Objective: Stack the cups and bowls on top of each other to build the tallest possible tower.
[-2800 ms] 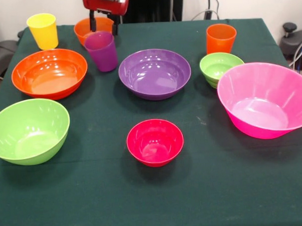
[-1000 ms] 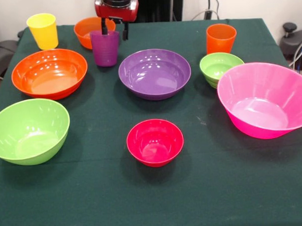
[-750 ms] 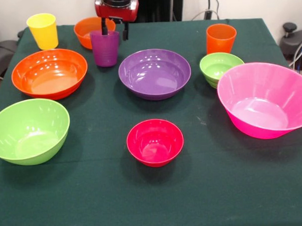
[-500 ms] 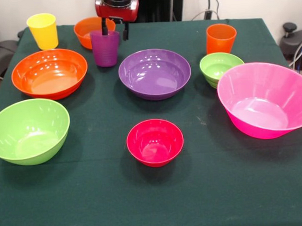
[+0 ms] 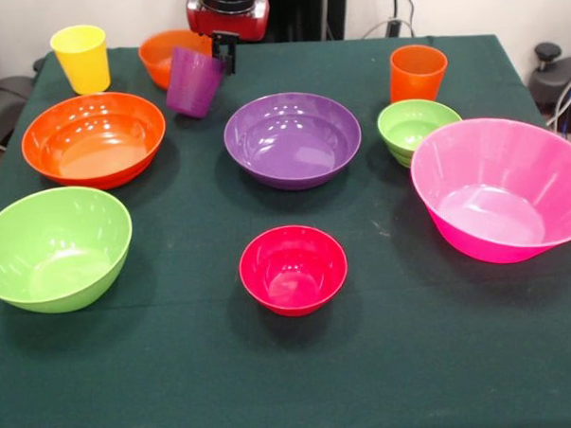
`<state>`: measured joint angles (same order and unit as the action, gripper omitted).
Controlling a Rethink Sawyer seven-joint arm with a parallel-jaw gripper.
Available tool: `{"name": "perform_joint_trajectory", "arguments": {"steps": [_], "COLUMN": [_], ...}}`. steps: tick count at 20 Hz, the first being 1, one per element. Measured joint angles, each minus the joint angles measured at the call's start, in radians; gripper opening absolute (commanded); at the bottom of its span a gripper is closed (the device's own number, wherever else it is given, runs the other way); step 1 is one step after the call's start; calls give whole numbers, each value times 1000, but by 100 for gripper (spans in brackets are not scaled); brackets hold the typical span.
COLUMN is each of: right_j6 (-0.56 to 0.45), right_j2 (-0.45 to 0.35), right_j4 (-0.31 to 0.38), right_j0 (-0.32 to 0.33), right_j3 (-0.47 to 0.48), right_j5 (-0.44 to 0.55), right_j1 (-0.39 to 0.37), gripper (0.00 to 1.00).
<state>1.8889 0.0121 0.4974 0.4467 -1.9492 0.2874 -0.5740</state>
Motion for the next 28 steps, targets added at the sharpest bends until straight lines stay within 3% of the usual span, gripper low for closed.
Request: {"name": "perform_joint_trajectory", "arguments": {"steps": [23,28], "right_j6": [0,0], "right_j2": [3,-13], "right_j4": [0,-2], "right_j0": [1,18], "right_j3": [-1,-19], "right_j5": [0,13], "right_j1": [-2,-46], "gripper": [0,0]}}
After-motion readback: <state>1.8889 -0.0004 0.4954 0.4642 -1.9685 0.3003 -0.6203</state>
